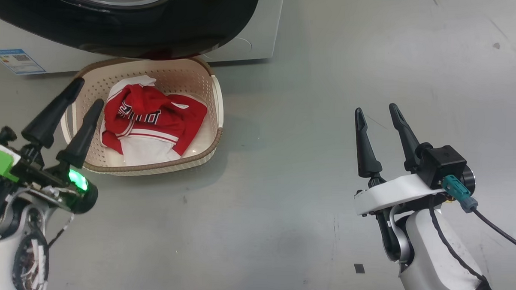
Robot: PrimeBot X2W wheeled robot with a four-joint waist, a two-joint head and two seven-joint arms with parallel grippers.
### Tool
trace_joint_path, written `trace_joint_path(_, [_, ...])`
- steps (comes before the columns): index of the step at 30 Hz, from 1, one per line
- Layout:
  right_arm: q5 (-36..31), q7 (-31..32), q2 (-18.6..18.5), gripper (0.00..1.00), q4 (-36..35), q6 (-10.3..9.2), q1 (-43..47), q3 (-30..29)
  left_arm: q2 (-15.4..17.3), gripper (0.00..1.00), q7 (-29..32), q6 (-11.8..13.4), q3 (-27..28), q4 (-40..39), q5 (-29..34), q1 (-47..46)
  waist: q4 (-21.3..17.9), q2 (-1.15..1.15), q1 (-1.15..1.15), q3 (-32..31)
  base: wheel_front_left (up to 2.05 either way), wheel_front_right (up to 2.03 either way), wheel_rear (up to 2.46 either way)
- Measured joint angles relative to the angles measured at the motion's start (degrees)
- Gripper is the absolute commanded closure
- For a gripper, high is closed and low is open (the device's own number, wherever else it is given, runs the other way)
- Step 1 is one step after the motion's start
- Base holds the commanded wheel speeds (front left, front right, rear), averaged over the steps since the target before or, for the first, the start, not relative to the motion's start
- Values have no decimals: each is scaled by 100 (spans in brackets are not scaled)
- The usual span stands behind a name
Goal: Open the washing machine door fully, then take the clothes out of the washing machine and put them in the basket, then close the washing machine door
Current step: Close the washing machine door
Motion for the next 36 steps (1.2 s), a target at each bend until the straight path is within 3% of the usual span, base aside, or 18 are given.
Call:
trace_joint_path(12, [-108,0,-16,0,99,49,330,-120,-545,0,-521,-1,666,-504,235,1038,275,0,0,-420,0,0,0])
trace_joint_path(20, [-138,0,-16,0,136,101,400,-166,-775,0,-1169,-1,1062,-1056,1125,1452,382,0,0,-679,0,0,0])
trace_joint_path(26, [-149,0,-20,0,141,108,486,-222,-791,0,-1917,-1,1216,-1573,2143,1543,432,0,0,-858,0,0,0])
trace_joint_path(29, [-151,0,-21,0,140,111,522,-246,-715,0,-2340,-2,1136,-1750,3123,1664,452,0,0,-950,0,0,0])
trace_joint_path(36, [-176,0,-22,0,141,151,630,-276,-48,0,-3396,-3,654,-2073,5494,2074,500,0,0,-1172,0,0,0])
